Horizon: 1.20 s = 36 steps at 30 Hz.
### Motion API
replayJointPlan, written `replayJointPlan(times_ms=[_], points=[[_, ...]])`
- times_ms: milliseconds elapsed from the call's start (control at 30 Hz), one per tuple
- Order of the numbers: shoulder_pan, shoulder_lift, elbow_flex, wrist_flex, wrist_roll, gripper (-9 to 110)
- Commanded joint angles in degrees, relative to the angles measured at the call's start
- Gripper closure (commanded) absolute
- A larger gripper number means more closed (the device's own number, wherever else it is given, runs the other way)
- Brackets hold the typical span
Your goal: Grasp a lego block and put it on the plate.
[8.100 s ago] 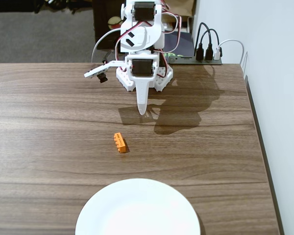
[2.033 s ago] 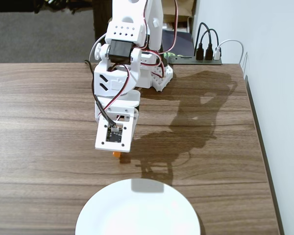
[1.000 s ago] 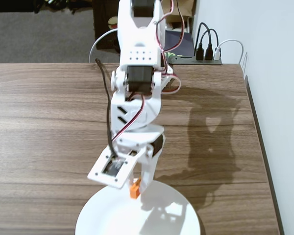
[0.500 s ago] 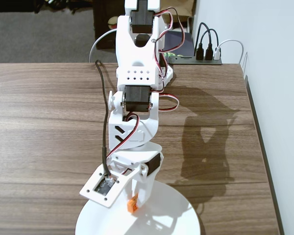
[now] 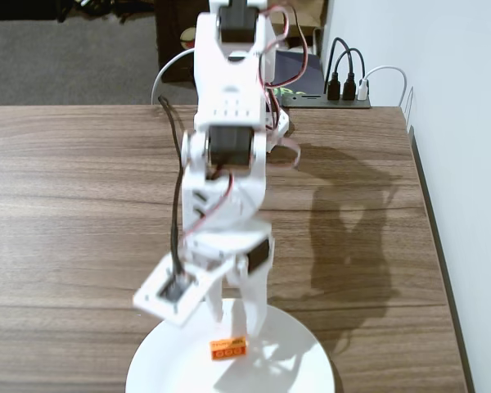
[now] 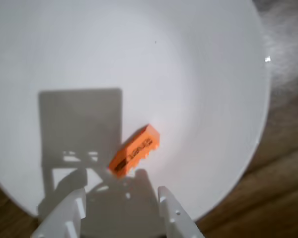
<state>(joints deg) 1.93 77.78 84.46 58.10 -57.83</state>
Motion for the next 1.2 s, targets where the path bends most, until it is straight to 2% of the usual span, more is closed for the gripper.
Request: replayJointPlan(times_ms=[0, 200, 500, 933, 1167], points=[[-0.35, 9.93, 2.72, 1.14, 0.53, 83], [-0.09, 24.35, 17.93, 0.09, 2.55, 83], [-1.05, 47.02, 41.04, -1.49, 10.99, 101], [-1.49, 73.04, 60.64, 3.69, 25.31, 101], [1.85, 85.25, 68.73, 4.92, 40.34, 101]])
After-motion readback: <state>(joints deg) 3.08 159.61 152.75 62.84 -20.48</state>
